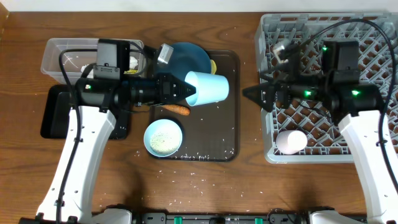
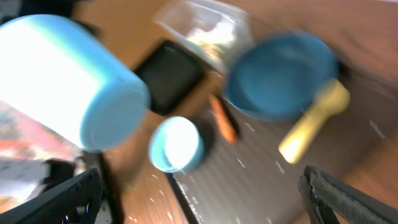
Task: Sort waste into correct bins and load items into the dishwasher rack
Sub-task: 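Grasp the light-blue cup with the left gripper and lift it, then hand the light-blue cup from the left to the right gripper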
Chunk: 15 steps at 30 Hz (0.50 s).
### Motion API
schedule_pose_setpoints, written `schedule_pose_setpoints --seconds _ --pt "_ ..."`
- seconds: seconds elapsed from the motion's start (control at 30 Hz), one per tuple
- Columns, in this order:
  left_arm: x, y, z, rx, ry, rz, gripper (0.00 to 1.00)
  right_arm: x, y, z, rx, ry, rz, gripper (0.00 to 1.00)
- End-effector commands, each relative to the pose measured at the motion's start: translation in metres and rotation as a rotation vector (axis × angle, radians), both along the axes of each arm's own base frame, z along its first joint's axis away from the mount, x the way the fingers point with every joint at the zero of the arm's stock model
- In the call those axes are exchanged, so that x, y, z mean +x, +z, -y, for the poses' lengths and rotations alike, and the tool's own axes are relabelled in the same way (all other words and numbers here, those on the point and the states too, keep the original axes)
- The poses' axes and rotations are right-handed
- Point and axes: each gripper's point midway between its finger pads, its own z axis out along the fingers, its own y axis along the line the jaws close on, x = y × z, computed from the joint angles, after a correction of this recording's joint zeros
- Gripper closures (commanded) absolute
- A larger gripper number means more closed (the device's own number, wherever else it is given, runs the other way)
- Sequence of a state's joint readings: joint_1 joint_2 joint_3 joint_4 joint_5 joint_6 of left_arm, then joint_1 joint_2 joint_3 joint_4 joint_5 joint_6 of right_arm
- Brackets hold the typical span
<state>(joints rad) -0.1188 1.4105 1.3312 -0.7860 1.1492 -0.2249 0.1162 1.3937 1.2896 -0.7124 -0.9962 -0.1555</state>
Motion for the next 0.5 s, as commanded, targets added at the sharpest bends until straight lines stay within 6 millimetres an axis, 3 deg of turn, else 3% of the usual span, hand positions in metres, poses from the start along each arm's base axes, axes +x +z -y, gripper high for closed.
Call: schedule_pose_setpoints --seconds 0.0,0.2,0.47 --pt "-0.017 0.033 0.009 -0.166 -0.124 0.04 0.94 -0.03 0.038 -0.029 0.154 0.219 0.107 0.01" --pt "-0.021 0.04 0.01 -0.204 -0.146 0.024 0.94 -0.045 0.061 -0.048 0.234 0.355 0.223 0.01" --pt "-0.027 0.053 0.012 -0.271 -0.193 0.028 0.94 -0.065 0.071 -0.076 0.261 0.469 0.303 0.01"
